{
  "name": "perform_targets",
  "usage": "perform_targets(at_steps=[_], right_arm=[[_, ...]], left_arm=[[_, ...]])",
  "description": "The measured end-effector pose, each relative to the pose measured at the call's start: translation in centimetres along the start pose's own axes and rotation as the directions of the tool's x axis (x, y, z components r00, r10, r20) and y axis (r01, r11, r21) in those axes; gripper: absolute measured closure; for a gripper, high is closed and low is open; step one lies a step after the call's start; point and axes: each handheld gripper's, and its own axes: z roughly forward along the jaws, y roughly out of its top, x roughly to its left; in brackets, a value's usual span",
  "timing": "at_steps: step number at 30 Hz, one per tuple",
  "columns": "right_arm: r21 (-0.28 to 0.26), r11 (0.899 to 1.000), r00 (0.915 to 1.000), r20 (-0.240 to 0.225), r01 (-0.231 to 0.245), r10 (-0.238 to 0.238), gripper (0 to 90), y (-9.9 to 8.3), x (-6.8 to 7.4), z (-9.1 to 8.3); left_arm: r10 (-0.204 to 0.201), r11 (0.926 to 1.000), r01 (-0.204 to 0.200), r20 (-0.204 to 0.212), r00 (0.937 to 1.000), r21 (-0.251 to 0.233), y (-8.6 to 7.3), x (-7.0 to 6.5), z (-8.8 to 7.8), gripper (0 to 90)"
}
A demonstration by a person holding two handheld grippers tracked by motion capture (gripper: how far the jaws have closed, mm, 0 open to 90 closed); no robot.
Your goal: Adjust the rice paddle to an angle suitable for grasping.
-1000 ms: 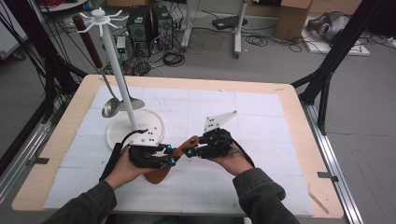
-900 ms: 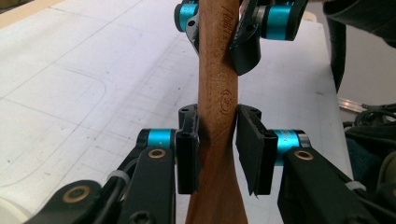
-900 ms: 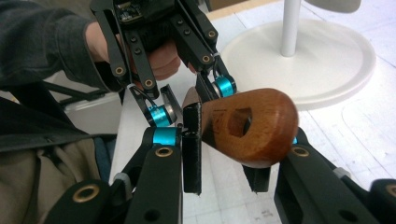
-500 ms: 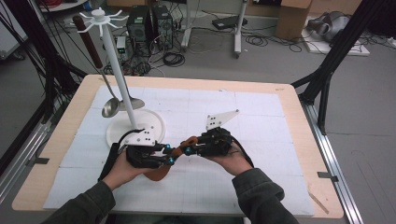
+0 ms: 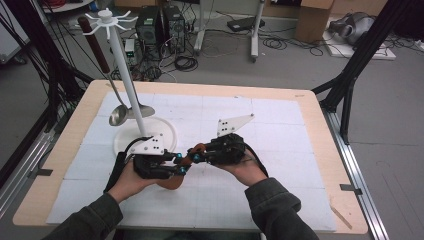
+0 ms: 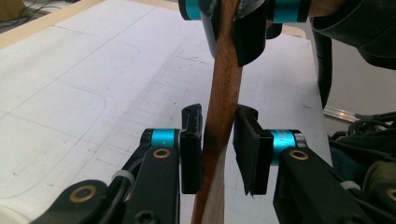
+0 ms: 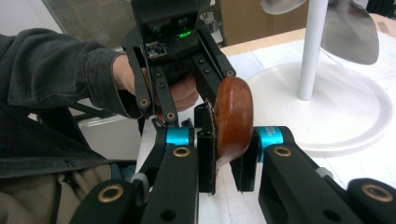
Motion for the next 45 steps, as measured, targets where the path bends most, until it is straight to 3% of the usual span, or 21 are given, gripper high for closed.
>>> perform_targets(at_steps=[12, 19, 23, 28, 34, 36, 42, 45], right_arm=[[-0.023, 0.999, 0.9990, -0.026, 0.036, -0.037, 83.0, 1.6, 0.5, 0.0], [0.020, 0.998, 0.9971, -0.043, 0.063, -0.062, 82.5, 2.0, 0.9, 0.7], [0.021, 0.998, 0.9980, -0.024, 0.059, -0.059, 69.2, 1.9, 0.9, 0.7], [0.021, 0.999, 0.9987, -0.018, 0.048, -0.047, 65.1, 1.6, 0.7, 0.3], [0.010, 0.999, 0.9980, 0.049, 0.039, -0.039, 51.9, 1.0, 0.3, -0.9], [0.016, 0.999, 0.9953, 0.092, 0.030, -0.031, 46.8, 0.6, 0.0, -1.6], [0.031, 0.999, 0.9792, 0.201, 0.017, -0.023, 35.6, -0.7, -0.7, -3.2], [0.034, 0.999, 0.9726, 0.232, 0.004, -0.012, 33.1, -1.5, -0.8, -4.0]], left_arm=[[0.013, 0.9999, -0.013, 0.035, 0.9993, 0.001, 0.7, -0.1, -0.6, 70.4], [0.031, 0.9994, -0.032, 0.055, 0.9980, 0.016, 0.9, -0.2, -0.4, 77.1], [0.024, 0.9997, -0.024, 0.060, 0.9979, 0.009, 0.9, -0.2, -0.5, 81.6], [0.021, 0.9998, -0.020, 0.041, 0.9989, -0.006, 0.9, 0.0, -1.0, 81.7], [0.011, 0.9996, -0.010, 0.029, 0.9995, -0.025, 0.8, 0.3, -1.9, 81.8], [0.005, 0.9994, -0.005, 0.019, 0.9998, -0.033, 0.8, 0.5, -2.4, 81.8], [0.000, 0.9984, 0.000, -0.007, 1.0000, -0.057, 0.8, 1.0, -3.8, 81.7], [-0.004, 0.9975, 0.002, -0.022, 0.9997, -0.071, 0.9, 1.2, -4.6, 81.7]])
